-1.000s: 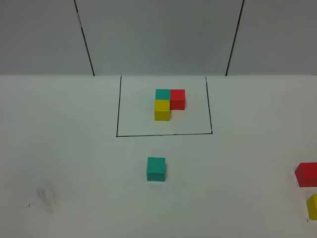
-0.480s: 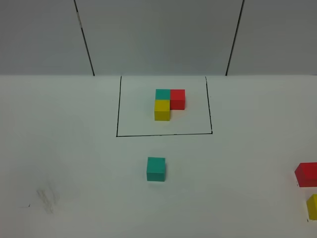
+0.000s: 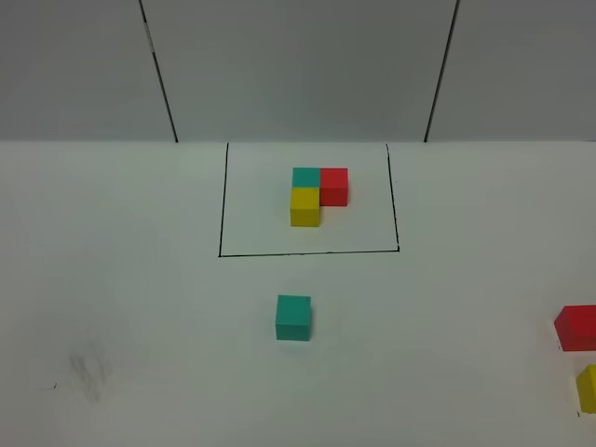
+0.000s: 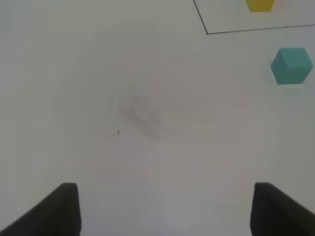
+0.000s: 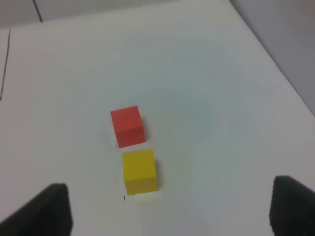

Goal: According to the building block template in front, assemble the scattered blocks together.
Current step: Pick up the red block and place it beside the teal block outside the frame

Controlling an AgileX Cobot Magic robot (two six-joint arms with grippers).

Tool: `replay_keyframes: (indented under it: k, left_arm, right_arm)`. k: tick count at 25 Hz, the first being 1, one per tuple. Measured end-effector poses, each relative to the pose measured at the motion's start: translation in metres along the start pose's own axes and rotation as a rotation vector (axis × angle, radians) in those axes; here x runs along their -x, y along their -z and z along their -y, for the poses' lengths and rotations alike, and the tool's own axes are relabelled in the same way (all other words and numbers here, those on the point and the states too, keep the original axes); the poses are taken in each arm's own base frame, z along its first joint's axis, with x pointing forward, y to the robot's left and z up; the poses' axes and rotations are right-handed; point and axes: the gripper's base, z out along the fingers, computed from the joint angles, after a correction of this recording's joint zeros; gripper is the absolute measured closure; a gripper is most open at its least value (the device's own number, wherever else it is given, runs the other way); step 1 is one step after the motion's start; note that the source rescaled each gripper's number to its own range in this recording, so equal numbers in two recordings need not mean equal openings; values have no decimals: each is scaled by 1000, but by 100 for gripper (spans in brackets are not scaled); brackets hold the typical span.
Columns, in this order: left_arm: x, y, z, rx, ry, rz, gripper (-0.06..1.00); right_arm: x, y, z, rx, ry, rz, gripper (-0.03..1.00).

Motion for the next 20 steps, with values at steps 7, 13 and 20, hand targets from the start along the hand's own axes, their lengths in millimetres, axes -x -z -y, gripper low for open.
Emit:
replay_keyframes:
  k: [7, 13, 20]
  left_arm:
    - [0, 0, 0, 0, 0, 0, 21]
    - [0, 0, 0, 0, 2, 0, 21]
    - [0, 0, 0, 0, 3, 1, 21]
  right_arm:
    - [1, 0, 0, 4, -10, 12, 30]
    - [11, -11, -1, 2, -12, -26, 30]
    - [53, -68, -4, 10, 12, -239, 30]
